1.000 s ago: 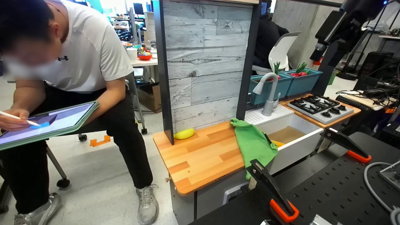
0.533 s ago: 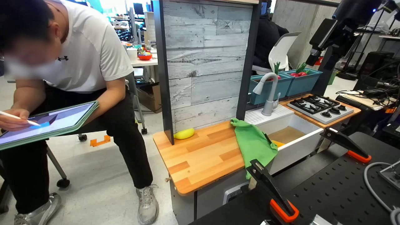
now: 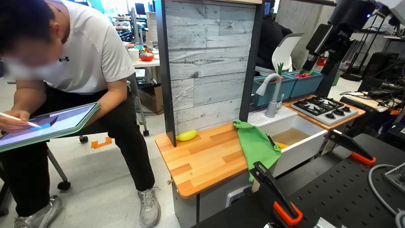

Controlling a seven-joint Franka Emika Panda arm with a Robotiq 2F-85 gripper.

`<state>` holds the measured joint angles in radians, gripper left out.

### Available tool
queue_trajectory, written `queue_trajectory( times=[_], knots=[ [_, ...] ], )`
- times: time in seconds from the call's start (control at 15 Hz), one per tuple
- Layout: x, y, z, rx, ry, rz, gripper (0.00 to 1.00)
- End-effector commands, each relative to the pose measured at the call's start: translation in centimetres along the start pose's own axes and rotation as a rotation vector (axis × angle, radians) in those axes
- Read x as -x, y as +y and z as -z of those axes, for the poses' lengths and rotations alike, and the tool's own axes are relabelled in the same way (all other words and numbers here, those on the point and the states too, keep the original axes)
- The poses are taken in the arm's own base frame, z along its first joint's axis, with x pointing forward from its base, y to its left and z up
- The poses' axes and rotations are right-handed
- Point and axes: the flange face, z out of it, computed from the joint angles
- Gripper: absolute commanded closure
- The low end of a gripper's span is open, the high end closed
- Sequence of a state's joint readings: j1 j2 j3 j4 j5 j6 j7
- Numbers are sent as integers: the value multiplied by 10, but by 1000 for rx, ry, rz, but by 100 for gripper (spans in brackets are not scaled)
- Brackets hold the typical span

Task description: Fold the towel on the table

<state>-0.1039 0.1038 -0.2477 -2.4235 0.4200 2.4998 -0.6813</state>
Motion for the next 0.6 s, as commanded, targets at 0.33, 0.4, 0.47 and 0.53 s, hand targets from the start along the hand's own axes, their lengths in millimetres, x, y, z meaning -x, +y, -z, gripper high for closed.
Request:
queue_trajectory(
  times=[0.33, 0.4, 0.47, 0.53],
  knots=[
    [-72, -11, -81, 43, -65, -51, 0],
    [-77, -13, -91, 53, -70, -54, 0],
    [-83, -13, -103, 63, -69, -55, 0],
    [-87, -14, -114, 74, -69, -57, 0]
  ],
)
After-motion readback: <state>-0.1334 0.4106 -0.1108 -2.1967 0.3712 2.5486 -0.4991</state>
